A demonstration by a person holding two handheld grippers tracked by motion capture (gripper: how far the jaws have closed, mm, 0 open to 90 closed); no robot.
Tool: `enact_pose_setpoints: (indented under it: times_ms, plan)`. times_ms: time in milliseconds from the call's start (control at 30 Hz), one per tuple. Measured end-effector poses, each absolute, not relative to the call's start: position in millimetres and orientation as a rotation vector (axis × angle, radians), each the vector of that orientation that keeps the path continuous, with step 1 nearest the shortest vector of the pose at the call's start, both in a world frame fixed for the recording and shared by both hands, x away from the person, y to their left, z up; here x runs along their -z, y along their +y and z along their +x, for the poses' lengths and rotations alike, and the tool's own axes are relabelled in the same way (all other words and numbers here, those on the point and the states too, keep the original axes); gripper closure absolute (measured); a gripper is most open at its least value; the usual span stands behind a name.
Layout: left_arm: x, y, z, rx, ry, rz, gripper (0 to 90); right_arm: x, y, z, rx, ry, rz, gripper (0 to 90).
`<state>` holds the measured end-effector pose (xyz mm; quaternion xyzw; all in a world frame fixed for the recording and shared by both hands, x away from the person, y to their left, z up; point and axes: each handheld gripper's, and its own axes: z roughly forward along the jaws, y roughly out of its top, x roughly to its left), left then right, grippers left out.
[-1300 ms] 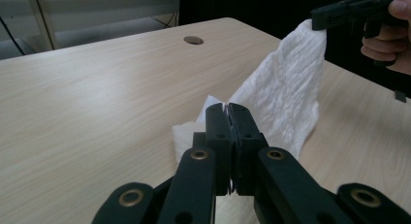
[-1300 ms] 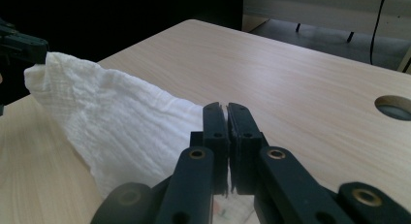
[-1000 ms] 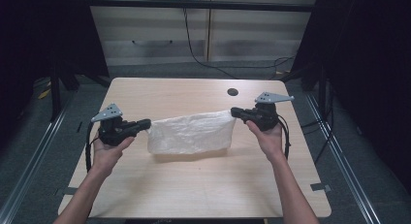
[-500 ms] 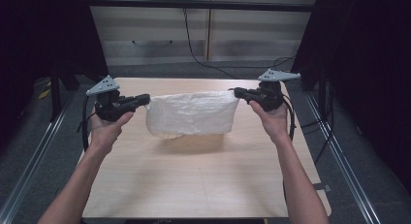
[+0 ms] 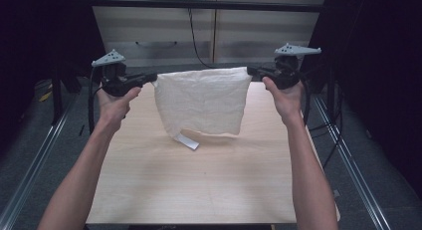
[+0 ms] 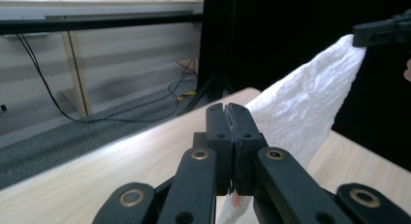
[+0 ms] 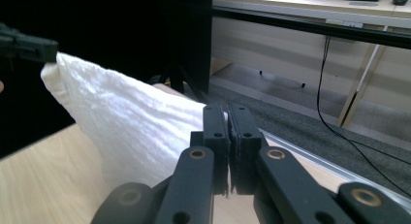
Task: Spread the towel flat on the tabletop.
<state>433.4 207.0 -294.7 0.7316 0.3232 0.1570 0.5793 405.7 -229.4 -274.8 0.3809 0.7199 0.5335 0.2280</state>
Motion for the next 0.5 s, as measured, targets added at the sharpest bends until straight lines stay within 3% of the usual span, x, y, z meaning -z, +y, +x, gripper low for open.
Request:
enact_pose_setpoints:
  times_ms: [300,500]
  plan:
    - [272,202,445,-0.376,0.748,1.608,88.7,259,-237,421,-1.46,1.935,1.071,87.5]
    - [291,194,432,-0.375,0.707,1.666,88.7,280,-234,417,-1.429,1.972,1.084,87.5]
